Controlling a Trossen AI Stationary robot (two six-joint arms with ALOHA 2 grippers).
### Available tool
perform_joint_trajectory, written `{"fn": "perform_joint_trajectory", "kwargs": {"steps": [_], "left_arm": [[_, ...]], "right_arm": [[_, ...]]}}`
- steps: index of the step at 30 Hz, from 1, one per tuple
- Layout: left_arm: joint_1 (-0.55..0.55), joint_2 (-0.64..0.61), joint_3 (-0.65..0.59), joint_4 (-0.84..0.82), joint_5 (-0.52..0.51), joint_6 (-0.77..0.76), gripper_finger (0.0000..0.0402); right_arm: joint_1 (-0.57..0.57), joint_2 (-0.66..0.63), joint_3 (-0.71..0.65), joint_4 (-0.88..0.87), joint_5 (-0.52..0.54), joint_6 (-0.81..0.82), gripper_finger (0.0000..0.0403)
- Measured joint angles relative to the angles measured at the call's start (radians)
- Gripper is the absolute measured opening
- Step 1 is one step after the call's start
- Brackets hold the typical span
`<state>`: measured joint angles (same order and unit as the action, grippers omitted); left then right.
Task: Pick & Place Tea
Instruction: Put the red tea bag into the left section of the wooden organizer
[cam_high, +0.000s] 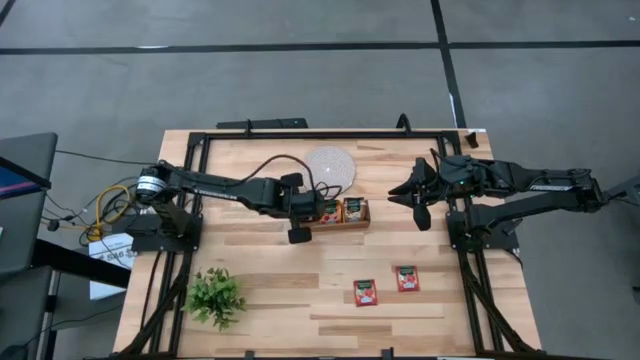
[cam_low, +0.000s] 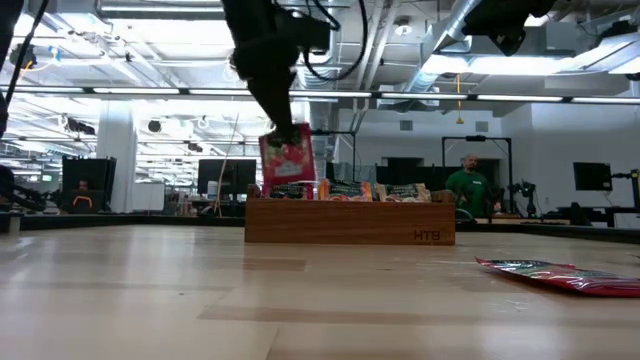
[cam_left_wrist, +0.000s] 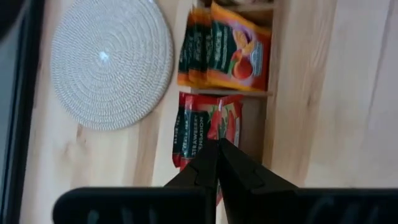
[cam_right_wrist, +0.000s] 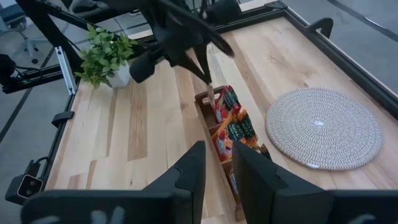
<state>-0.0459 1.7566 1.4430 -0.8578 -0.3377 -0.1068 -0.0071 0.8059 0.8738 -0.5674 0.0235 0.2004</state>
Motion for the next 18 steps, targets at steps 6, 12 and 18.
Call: {"fn": "perform_joint_trajectory", "kwargs": {"steps": [6,12,18], "left_arm": [[0.009,0.070,0.048,-0.011,0.002,0.059,0.0000],[0.025,0.112,0.069,-0.058,0.017,0.099,0.0000],[0.042,0.112,0.069,-0.083,0.028,0.096,0.0000]], "right_arm": [[0.000,0.000,0.000,0.000,0.000,0.000,0.0072],[0.000,0.000,0.000,-0.001,0.000,0.001,0.0072],[0.000,0.000,0.000,-0.001,0.000,0.000,0.0072]]}}
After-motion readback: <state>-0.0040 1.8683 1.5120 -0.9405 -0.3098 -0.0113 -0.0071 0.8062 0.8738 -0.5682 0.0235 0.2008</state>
